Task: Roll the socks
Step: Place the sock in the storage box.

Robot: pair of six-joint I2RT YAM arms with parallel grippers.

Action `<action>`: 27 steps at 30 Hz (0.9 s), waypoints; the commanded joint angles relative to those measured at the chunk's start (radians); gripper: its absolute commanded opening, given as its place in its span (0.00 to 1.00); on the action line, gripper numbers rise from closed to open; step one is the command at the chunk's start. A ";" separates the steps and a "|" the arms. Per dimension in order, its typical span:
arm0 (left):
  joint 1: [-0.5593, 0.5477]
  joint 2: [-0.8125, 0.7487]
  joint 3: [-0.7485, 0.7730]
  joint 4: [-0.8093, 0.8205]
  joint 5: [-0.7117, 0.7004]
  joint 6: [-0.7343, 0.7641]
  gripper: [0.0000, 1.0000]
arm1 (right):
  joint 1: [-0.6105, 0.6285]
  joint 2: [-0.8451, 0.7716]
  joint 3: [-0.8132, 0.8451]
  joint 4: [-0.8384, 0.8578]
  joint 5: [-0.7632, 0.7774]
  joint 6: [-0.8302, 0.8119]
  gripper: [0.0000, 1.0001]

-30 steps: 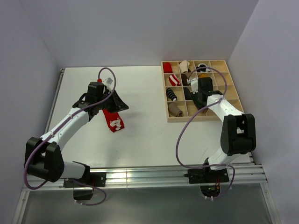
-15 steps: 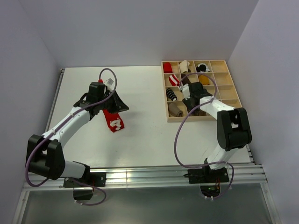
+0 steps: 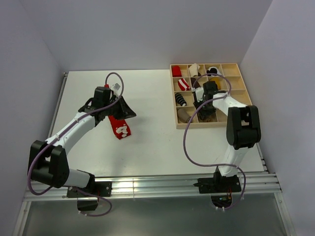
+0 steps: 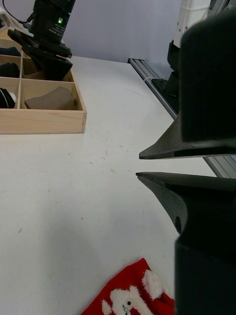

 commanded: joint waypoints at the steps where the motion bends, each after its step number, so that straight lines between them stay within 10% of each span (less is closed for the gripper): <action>1: 0.003 0.011 0.032 0.007 0.023 0.027 0.21 | -0.029 0.054 0.034 -0.071 -0.119 0.026 0.00; 17: 0.003 0.032 0.029 0.006 0.020 0.035 0.20 | -0.069 0.051 0.101 -0.196 -0.233 -0.014 0.48; 27: 0.003 0.034 0.029 0.006 0.023 0.034 0.20 | -0.071 0.020 0.086 -0.203 -0.201 -0.035 0.61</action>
